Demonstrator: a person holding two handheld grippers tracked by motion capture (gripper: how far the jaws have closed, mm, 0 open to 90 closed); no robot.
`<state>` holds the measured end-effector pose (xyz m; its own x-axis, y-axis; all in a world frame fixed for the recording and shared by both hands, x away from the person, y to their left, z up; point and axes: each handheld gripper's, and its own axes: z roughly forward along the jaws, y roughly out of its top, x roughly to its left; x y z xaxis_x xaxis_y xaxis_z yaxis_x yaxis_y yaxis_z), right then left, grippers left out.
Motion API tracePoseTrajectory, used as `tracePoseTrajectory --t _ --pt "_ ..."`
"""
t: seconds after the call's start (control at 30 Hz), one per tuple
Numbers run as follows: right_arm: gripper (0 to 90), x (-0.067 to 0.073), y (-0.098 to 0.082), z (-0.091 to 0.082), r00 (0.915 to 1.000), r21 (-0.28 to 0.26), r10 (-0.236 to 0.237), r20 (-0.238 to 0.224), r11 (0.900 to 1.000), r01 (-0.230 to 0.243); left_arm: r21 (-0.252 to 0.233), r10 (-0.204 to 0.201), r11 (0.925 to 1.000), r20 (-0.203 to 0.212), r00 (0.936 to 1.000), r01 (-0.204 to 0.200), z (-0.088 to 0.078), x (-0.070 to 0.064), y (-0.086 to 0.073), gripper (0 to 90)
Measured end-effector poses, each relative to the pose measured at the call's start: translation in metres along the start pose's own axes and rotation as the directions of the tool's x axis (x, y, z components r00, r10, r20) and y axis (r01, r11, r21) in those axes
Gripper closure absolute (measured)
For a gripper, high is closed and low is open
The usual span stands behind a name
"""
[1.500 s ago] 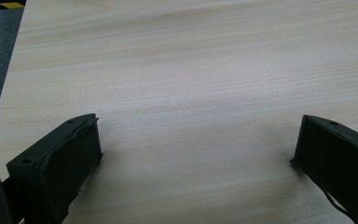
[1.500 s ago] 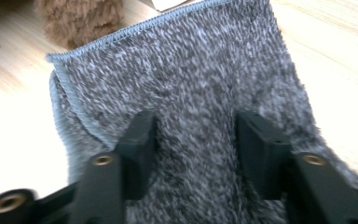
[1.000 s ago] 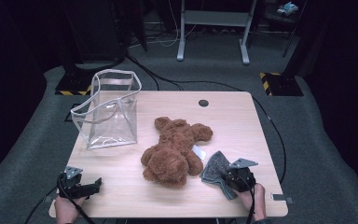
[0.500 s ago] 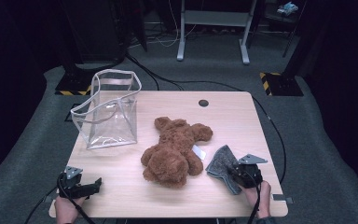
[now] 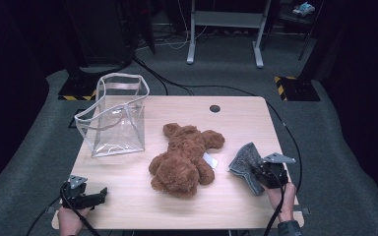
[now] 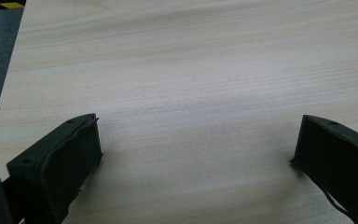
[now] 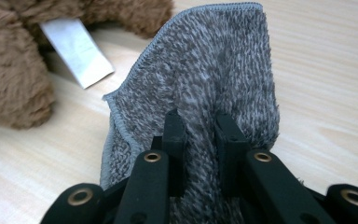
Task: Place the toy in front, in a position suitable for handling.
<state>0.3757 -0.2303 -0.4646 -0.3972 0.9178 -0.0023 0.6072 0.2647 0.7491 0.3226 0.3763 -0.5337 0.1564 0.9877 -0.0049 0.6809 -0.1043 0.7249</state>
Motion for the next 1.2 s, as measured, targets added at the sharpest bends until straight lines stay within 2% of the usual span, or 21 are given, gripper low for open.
tracePoseTrajectory --t 0.03,0.2,0.37,0.43,0.53,0.8,0.97,1.03,1.2 --pt "77.5 -0.006 0.004 -0.001 0.9999 -0.007 0.004 0.014 1.0 -0.004 0.0 0.0 1.0 0.0 1.0 0.0 0.0 0.0 0.0 0.3" --pt "77.5 -0.019 0.012 -0.001 0.998 -0.007 0.038 0.051 0.999 -0.038 0.0 0.0 1.0 0.0 1.0 0.0 0.0 0.0 0.0 0.3" --pt "77.5 -0.028 0.017 0.003 0.9955 -0.007 0.061 0.072 0.998 -0.061 0.0 0.0 1.0 0.0 1.0 0.0 0.0 0.0 0.0 0.3" --pt "77.4 -0.034 0.02 0.009 0.9913 -0.002 0.097 0.089 0.995 -0.098 0.0 0.0 1.0 0.0 1.0 0.0 0.0 0.0 0.0 0.3" --pt "77.4 -0.036 0.021 0.014 0.9894 0.006 0.102 0.104 0.995 -0.103 0.0 0.0 1.0 0.0 1.0 0.0 0.0 0.0 0.0 0.3" --pt "76.4 -0.046 0.022 0.037 0.9724 0.033 0.169 0.161 0.984 -0.177 0.0 0.0 1.0 0.0 1.0 0.0 0.0 0.0 0.0 0.3" --pt "75.4 -0.049 0.02 0.044 0.9662 0.046 0.184 0.18 0.98 -0.196 0.001 0.001 1.0 0.0 1.0 -0.001 0.0 0.0 0.0 0.3" --pt "74.6 -0.051 0.019 0.048 0.961 0.054 0.204 0.187 0.975 -0.218 0.0 0.0 1.0 0.0 1.0 0.0 0.0 0.0 0.0 0.3" --pt "72.1 -0.053 0.017 0.051 0.9602 0.066 0.204 0.19 0.973 -0.22 0.0 0.0 1.0 0.0 1.0 0.0 0.0 0.0 0.0 0.3"
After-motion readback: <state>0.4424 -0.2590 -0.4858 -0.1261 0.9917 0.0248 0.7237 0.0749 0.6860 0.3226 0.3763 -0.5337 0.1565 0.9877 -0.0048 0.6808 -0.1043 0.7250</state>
